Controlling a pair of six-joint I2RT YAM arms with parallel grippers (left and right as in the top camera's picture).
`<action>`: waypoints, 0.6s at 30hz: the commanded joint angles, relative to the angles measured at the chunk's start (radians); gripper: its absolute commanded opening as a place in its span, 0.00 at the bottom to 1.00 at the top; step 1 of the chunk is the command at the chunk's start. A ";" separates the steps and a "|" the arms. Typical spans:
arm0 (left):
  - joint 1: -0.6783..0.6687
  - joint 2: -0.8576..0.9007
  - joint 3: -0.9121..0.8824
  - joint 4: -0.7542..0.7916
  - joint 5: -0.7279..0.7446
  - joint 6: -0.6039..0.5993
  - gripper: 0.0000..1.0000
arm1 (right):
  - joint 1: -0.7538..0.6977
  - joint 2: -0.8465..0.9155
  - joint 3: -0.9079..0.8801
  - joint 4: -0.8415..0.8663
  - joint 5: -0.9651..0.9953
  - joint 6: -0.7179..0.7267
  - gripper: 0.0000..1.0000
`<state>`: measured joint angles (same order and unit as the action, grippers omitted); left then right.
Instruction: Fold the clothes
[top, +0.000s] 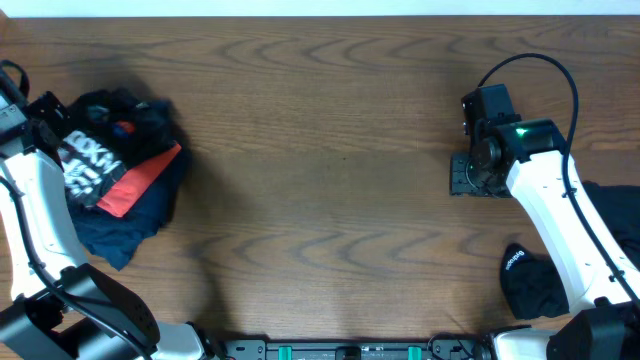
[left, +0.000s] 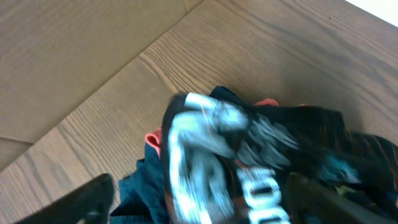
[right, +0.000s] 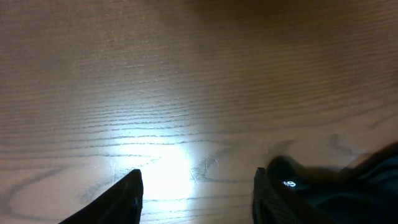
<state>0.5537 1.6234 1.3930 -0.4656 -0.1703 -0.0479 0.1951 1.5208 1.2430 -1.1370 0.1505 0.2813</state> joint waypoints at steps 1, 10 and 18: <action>0.004 0.009 0.019 0.005 0.018 -0.018 0.95 | -0.007 -0.011 0.013 -0.002 0.010 -0.002 0.56; -0.025 0.010 0.018 -0.020 0.425 -0.023 0.85 | -0.007 -0.011 0.013 0.000 0.010 -0.001 0.58; -0.186 0.041 0.017 -0.110 0.407 -0.043 0.84 | -0.007 -0.011 0.013 0.000 0.002 -0.001 0.59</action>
<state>0.4183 1.6310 1.3930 -0.5583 0.2127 -0.0792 0.1951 1.5208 1.2430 -1.1370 0.1505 0.2810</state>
